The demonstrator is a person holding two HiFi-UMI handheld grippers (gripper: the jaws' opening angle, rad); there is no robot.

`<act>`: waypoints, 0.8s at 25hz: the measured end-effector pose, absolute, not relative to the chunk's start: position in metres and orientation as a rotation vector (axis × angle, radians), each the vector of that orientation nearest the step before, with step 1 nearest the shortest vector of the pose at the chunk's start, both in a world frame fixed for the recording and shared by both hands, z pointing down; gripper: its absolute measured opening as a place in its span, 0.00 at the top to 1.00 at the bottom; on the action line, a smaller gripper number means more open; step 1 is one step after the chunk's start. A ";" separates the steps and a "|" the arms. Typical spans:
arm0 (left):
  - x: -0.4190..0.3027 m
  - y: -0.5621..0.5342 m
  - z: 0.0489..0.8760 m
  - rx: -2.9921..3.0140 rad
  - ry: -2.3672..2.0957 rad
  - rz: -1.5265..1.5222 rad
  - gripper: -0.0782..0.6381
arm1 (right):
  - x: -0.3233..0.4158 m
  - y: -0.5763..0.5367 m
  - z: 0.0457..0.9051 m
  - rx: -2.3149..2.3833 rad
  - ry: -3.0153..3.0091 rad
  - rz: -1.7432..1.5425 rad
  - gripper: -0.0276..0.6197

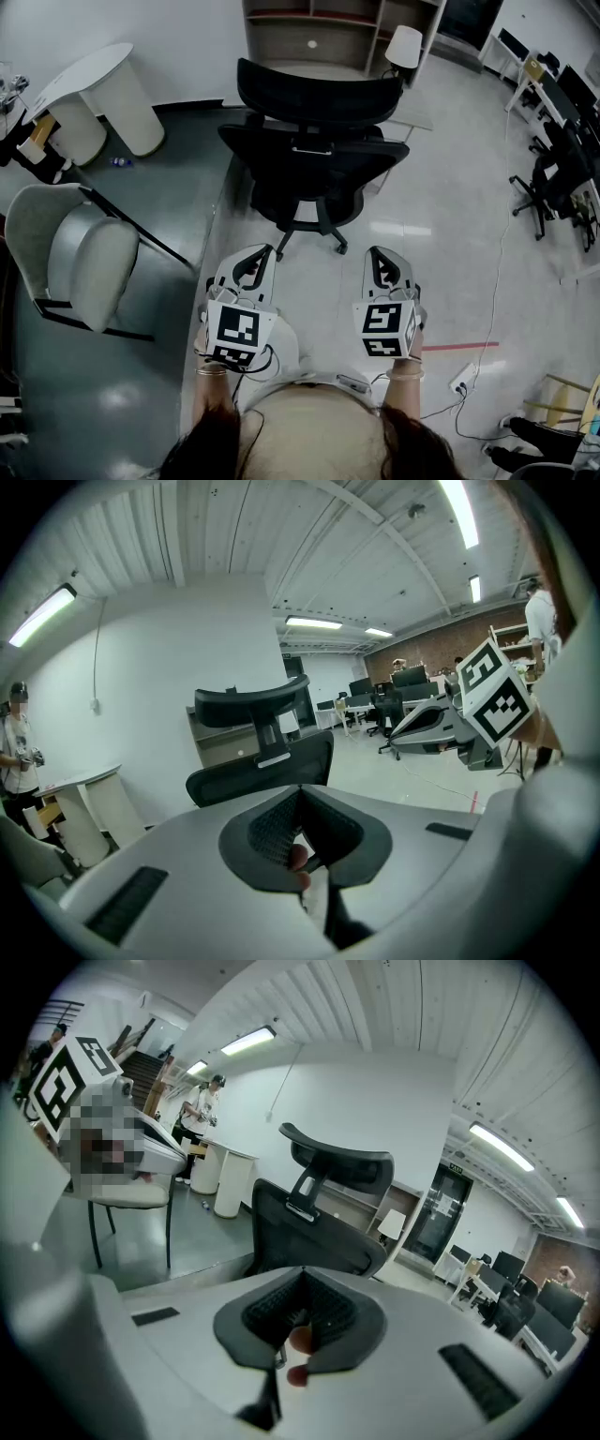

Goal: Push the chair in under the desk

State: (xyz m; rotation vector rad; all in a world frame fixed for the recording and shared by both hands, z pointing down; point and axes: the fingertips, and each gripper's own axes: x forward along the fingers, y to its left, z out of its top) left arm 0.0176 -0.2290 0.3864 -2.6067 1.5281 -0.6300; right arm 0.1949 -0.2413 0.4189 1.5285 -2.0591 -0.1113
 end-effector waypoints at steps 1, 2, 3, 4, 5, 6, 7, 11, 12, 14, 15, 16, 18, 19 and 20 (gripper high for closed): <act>0.020 -0.225 0.388 -2.603 1.529 -0.635 0.87 | 0.195 -0.237 0.418 1.524 -2.065 -0.121 0.92; 0.022 -0.221 0.389 -2.596 1.527 -0.643 0.87 | 0.194 -0.232 0.418 1.520 -2.070 -0.131 0.92; 0.023 -0.218 0.390 -2.588 1.525 -0.652 0.87 | 0.194 -0.228 0.417 1.516 -2.073 -0.142 0.92; 0.025 -0.214 0.390 -2.579 1.520 -0.663 0.87 | 0.194 -0.225 0.417 1.513 -2.075 -0.154 0.92; 0.026 -0.211 0.391 -2.572 1.515 -0.675 0.87 | 0.195 -0.221 0.416 1.512 -2.075 -0.165 0.92; 0.028 -0.207 0.391 -2.566 1.511 -0.683 0.87 | 0.195 -0.218 0.416 1.510 -2.074 -0.175 0.92; 0.028 -0.204 0.391 -2.561 1.510 -0.684 0.87 | 0.195 -0.214 0.416 1.508 -2.073 -0.184 0.92; 0.032 -0.190 0.393 -2.544 1.515 -0.678 0.87 | 0.197 -0.199 0.419 1.500 -2.060 -0.224 0.92; 0.033 -0.186 0.394 -2.539 1.515 -0.678 0.87 | 0.198 -0.195 0.420 1.500 -2.058 -0.230 0.92; 0.034 -0.180 0.397 -2.531 1.518 -0.685 0.87 | 0.200 -0.188 0.422 1.502 -2.059 -0.233 0.92; 0.035 -0.177 0.397 -2.526 1.519 -0.688 0.87 | 0.201 -0.185 0.422 1.504 -2.059 -0.234 0.92; 0.035 -0.174 0.398 -2.521 1.519 -0.688 0.87 | 0.202 -0.181 0.423 1.506 -2.058 -0.236 0.92; 0.037 -0.167 0.397 -2.511 1.519 -0.683 0.87 | 0.204 -0.174 0.423 1.513 -2.055 -0.241 0.92; 0.037 -0.163 0.397 -2.504 1.520 -0.686 0.87 | 0.205 -0.171 0.423 1.517 -2.055 -0.241 0.92; 0.037 -0.159 0.397 -2.496 1.522 -0.691 0.87 | 0.206 -0.167 0.423 1.522 -2.058 -0.239 0.92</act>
